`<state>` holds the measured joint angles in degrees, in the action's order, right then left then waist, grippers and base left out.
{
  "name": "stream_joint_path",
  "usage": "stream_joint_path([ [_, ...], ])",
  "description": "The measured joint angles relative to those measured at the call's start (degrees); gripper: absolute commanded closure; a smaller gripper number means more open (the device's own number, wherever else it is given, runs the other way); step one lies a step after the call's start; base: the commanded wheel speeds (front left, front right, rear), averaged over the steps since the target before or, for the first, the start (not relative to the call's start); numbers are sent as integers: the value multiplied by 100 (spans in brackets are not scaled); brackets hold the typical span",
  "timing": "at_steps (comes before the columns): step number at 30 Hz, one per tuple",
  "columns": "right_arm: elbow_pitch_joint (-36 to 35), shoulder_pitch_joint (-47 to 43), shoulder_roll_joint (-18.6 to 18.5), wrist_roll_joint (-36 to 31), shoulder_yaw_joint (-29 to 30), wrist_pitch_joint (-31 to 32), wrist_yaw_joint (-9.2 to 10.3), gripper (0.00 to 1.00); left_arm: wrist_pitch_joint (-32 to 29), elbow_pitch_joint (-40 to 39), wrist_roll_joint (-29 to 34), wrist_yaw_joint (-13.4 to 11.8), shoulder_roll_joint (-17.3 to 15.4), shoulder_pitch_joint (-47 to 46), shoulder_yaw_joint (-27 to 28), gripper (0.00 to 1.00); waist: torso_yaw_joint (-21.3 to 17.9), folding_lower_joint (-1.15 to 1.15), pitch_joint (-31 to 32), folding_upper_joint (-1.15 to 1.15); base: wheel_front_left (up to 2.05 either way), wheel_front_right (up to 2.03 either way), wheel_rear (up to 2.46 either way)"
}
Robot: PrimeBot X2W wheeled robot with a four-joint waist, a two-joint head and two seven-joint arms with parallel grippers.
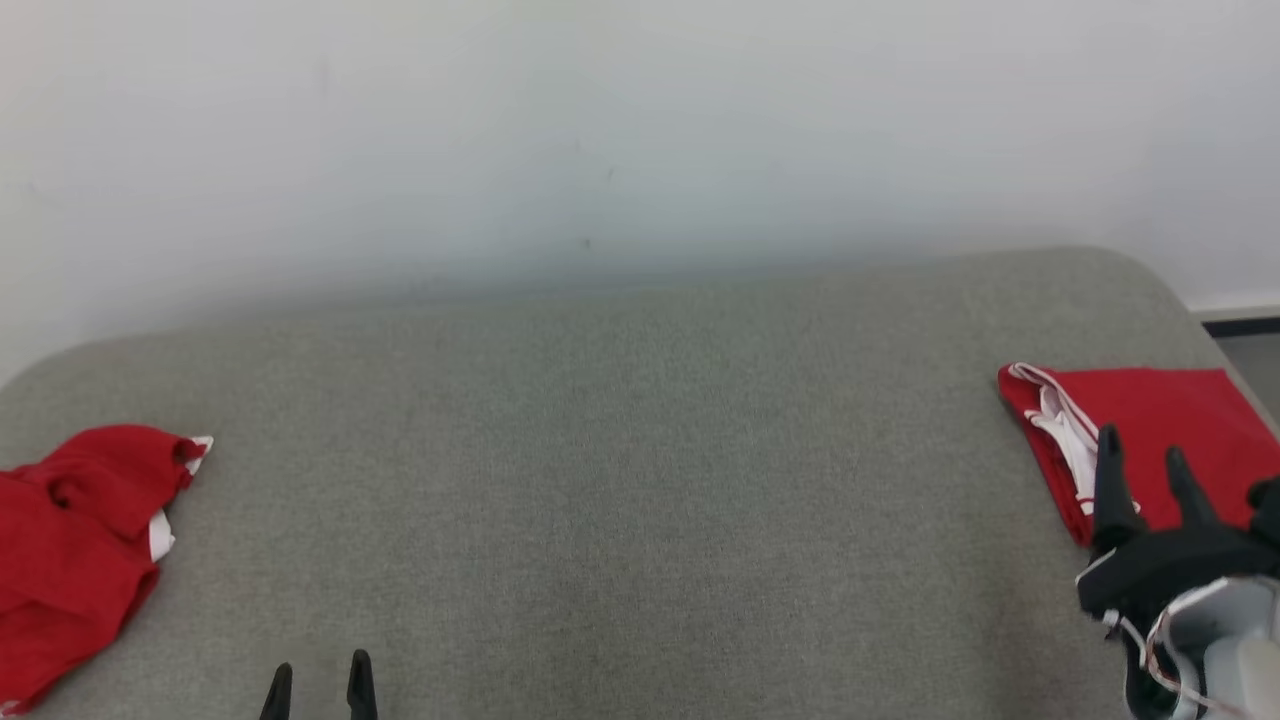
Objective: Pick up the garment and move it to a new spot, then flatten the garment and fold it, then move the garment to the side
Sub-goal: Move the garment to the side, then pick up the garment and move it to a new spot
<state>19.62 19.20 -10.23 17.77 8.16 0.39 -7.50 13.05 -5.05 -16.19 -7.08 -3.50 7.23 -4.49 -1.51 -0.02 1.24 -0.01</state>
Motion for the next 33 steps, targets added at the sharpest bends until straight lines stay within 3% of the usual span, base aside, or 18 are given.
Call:
stream_joint_path([
  [7, -768, -1018, 467, -19, -229, -1, 0, 0, 129, 448, 130, 11, -99, -8, 47, 0, 74, 0, 471, 0, 0, 0, 0],
  [15, -1494, -2012, 667, -427, -760, 20, 0, 0, 175, 721, 259, 147, -108, 107, -68, 0, 308, 1, 733, 1, 0, 0, 0],
  [33, -1680, -2916, 727, -906, -1514, -143, 0, 0, 190, 886, 402, 294, -168, 289, 253, 0, 328, 2, 944, 1, 0, 0, 0],
])
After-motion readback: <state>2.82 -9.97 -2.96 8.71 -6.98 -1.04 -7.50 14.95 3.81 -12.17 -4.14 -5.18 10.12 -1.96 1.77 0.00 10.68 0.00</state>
